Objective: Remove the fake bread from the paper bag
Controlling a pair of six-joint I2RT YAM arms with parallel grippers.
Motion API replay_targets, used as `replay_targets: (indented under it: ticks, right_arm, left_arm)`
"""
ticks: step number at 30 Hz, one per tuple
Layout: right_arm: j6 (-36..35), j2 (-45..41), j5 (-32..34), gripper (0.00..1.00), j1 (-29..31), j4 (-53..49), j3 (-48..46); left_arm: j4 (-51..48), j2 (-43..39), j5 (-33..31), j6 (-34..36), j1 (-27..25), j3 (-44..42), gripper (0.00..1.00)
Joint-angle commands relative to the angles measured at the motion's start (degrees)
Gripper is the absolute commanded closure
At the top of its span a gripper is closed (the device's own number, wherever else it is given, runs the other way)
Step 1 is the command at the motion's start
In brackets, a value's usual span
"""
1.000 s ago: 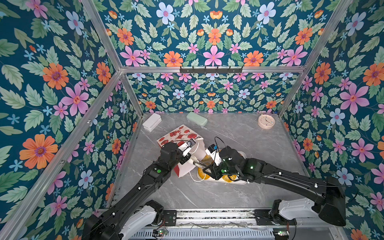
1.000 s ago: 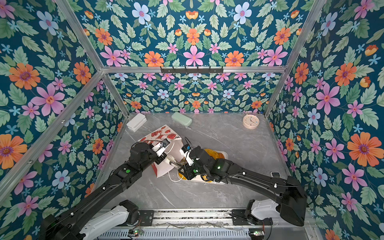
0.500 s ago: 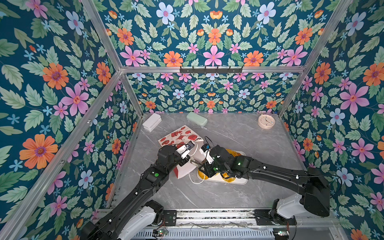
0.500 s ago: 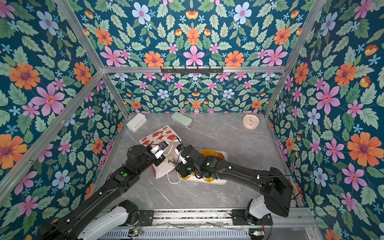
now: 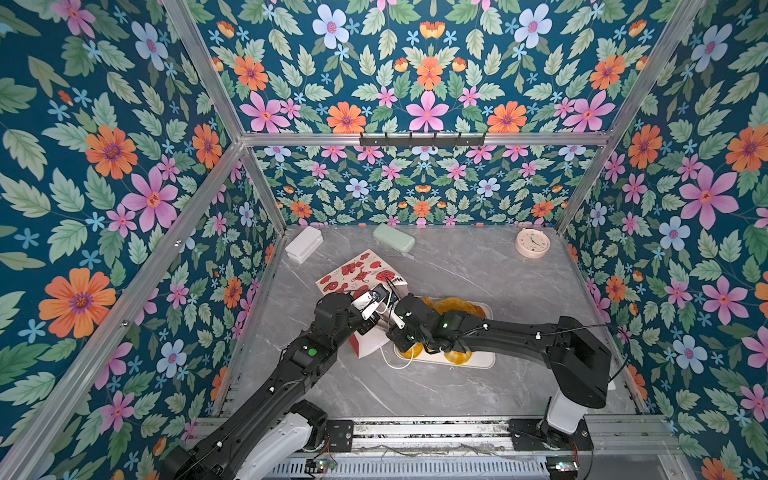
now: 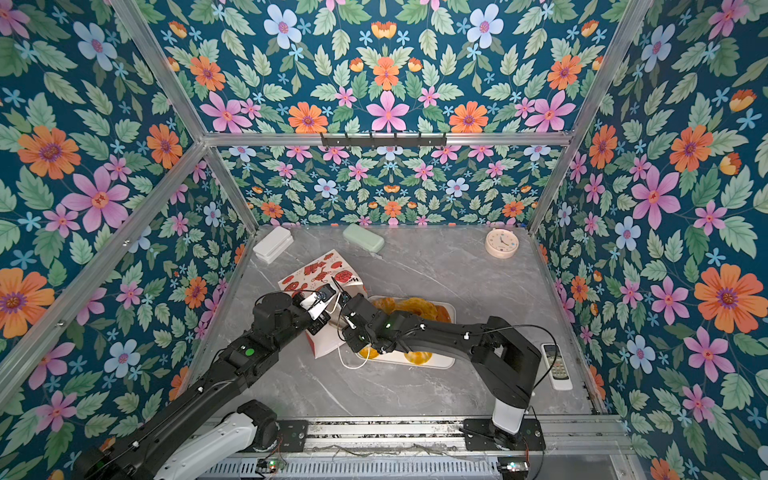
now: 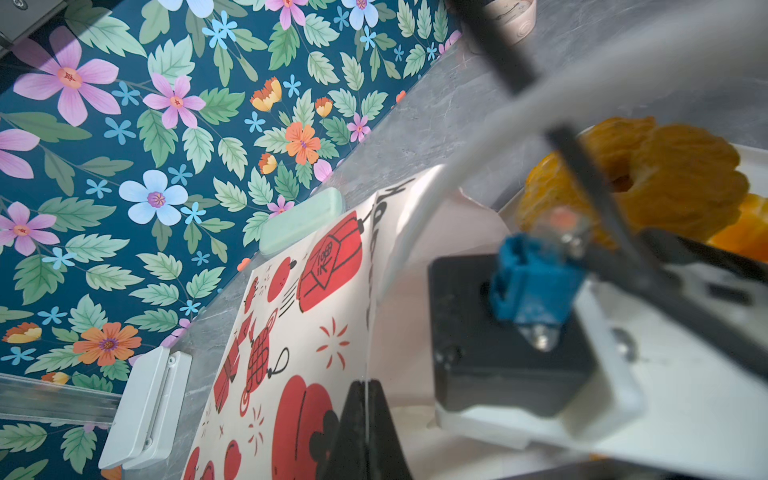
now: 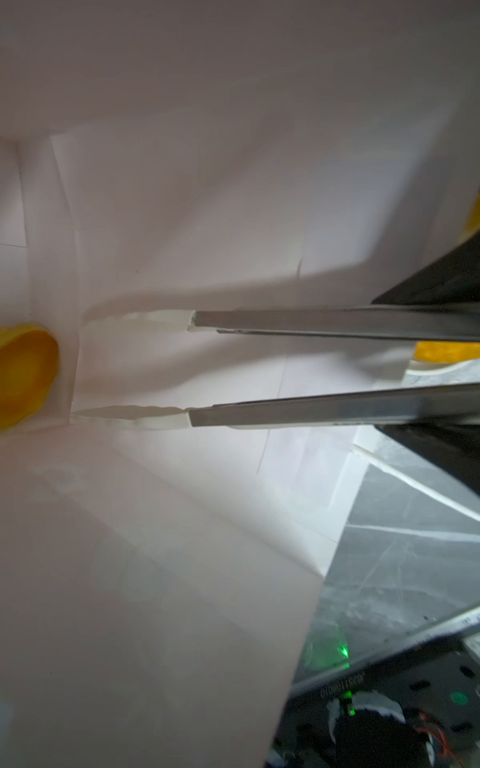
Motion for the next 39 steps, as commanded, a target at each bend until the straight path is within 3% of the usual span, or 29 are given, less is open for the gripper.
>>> replay_targets:
  ticks: [1,9,23,39]
  right_arm:
    - [-5.10,1.26,4.20,0.60,0.07,7.56,0.33]
    - [-7.93,4.65,6.27,0.59,0.12,13.18,1.32]
    - [-9.95,6.74,2.98,0.58,0.09,15.87,3.06]
    - [-9.09,10.12,4.45,0.59,1.47,13.58,7.54]
  left_arm:
    - [1.50,-0.74,0.82,-0.69,0.00,-0.10,1.00]
    - [0.98,-1.05,1.69,-1.02,0.00,-0.09,1.00]
    - [1.06,-0.66,2.81,-1.20,0.00,0.32,1.00]
    - [1.68,-1.22,3.02,-1.92,0.00,0.83,1.00]
